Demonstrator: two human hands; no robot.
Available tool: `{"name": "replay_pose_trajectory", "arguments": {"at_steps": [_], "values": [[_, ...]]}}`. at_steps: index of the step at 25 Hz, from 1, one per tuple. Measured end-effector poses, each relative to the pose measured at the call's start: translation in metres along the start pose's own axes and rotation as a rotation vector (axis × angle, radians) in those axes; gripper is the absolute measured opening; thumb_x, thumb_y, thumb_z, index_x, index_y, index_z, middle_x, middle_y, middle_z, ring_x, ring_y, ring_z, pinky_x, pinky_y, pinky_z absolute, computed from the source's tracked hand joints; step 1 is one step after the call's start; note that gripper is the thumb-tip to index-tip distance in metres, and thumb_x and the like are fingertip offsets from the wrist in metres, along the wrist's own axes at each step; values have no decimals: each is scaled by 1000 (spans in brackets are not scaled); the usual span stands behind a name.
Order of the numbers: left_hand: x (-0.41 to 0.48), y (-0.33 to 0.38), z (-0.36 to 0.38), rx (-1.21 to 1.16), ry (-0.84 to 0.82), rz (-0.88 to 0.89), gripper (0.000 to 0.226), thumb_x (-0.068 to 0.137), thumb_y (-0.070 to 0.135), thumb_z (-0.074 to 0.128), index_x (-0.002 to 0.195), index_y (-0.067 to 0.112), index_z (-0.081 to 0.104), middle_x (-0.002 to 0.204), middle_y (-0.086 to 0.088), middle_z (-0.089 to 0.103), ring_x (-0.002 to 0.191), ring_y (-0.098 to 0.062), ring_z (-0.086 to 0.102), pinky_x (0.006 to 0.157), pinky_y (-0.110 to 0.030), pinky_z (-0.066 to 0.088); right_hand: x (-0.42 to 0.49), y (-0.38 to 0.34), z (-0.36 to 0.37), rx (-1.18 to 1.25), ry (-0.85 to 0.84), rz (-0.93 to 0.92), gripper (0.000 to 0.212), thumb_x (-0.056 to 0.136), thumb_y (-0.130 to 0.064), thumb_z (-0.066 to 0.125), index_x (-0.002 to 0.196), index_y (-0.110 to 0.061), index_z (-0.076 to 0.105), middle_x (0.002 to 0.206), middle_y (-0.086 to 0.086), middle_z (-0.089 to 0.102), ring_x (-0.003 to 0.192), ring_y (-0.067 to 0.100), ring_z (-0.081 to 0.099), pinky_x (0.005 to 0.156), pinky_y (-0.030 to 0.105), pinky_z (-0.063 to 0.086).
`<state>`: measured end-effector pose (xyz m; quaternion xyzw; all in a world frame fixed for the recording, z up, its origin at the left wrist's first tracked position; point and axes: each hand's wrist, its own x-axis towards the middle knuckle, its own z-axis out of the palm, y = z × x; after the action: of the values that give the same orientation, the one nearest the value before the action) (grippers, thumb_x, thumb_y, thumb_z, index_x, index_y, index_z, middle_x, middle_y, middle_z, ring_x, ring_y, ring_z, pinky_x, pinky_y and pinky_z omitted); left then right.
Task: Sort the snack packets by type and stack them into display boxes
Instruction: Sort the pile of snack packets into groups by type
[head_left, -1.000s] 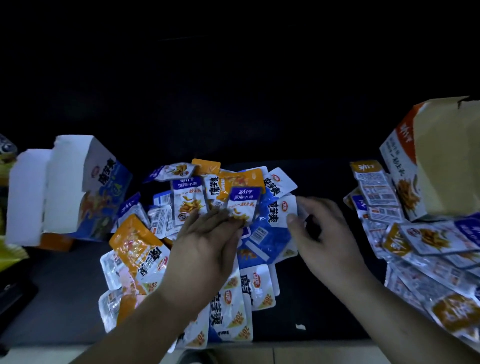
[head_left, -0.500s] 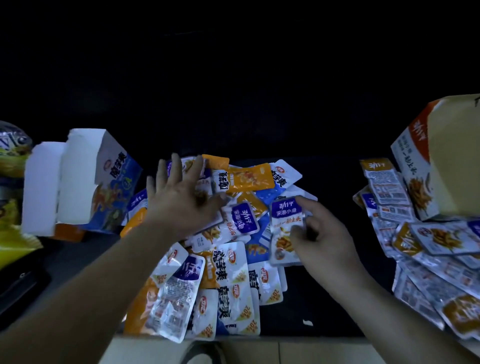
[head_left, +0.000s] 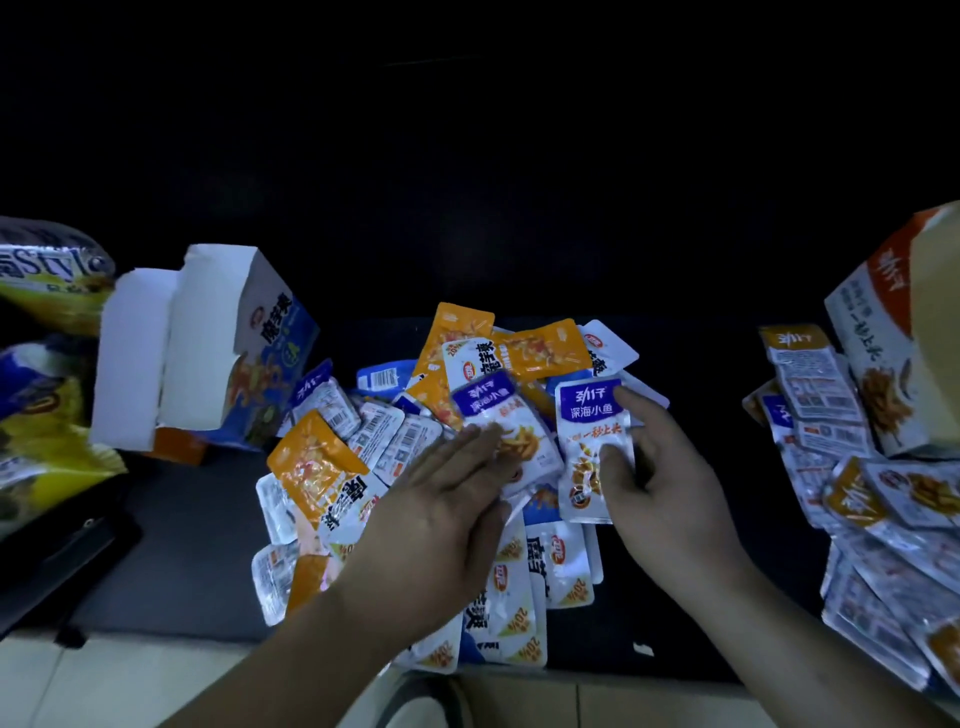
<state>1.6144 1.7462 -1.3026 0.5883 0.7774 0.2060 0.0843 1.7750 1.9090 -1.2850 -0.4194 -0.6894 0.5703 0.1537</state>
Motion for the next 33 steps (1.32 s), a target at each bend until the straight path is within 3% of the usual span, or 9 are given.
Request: {"name": "replay_pose_trajectory", "arguments": {"at_steps": [3, 8, 14, 18, 21, 25, 28, 30, 33], "values": [[4, -5, -9, -242, 88, -47, 35, 102, 34, 58, 129, 15, 71, 149, 1, 55, 137, -12, 53, 99, -39, 55, 0, 6, 0, -120, -25, -40, 53, 104, -24, 54, 148, -49, 37, 108, -28, 65, 95, -4, 66, 69, 18, 58], [24, -10, -24, -38, 160, -395, 66, 85, 56, 74, 137, 17, 62, 121, -5, 67, 115, -30, 59, 87, -37, 50, -1, 8, -1, -167, -31, -69, 55, 105, -25, 52, 152, -47, 34, 126, -22, 61, 97, -5, 65, 75, 22, 58], [31, 12, -15, -230, 154, -393, 62, 86, 26, 82, 142, 22, 57, 99, 10, 64, 99, -21, 60, 80, -39, 55, -6, -1, -5, -95, -8, -49, 56, 105, -19, 51, 145, -57, 38, 113, -19, 67, 101, 11, 68, 78, 30, 61], [39, 22, -26, -521, 215, -521, 56, 96, 8, 70, 146, 22, 50, 88, 4, 65, 79, -8, 63, 66, -9, 48, -9, -14, -17, -40, 107, -73, 61, 106, -18, 49, 149, -56, 29, 103, -29, 67, 87, -1, 67, 61, 13, 53], [41, 29, -27, -695, 283, -533, 43, 98, 5, 66, 135, 25, 60, 96, -3, 60, 78, -14, 62, 65, -15, 49, -6, -22, -14, 107, 73, -17, 52, 105, -12, 54, 140, -49, 44, 101, -29, 72, 91, -12, 67, 67, 6, 50], [43, 38, -16, -768, 338, -548, 33, 97, 9, 69, 125, 26, 68, 102, 1, 63, 89, -15, 65, 68, -17, 52, 1, -19, 5, 257, 31, 162, 30, 102, -10, 60, 100, -39, 68, 89, -24, 75, 83, -5, 71, 73, 20, 53], [49, 40, -21, -860, 383, -635, 33, 97, 13, 70, 125, 30, 67, 89, 15, 70, 73, -4, 66, 56, -16, 49, 7, -7, 8, 244, 138, 220, 23, 101, -13, 62, 107, -32, 72, 90, -16, 76, 84, 1, 72, 79, 27, 58], [52, 34, -32, -948, 455, -731, 32, 96, 13, 71, 124, 30, 68, 92, -1, 74, 64, -11, 65, 48, -23, 51, 5, -4, 3, 210, 149, 212, 25, 100, -12, 62, 110, -32, 71, 91, -18, 76, 82, -3, 72, 70, 18, 56], [53, 24, -39, -1057, 499, -774, 13, 96, 15, 72, 107, 20, 76, 95, -16, 76, 81, -31, 72, 73, -44, 61, 1, -5, -3, 170, 128, 197, 24, 97, -12, 66, 109, -32, 70, 90, -18, 76, 79, -4, 71, 62, 12, 52]]}}
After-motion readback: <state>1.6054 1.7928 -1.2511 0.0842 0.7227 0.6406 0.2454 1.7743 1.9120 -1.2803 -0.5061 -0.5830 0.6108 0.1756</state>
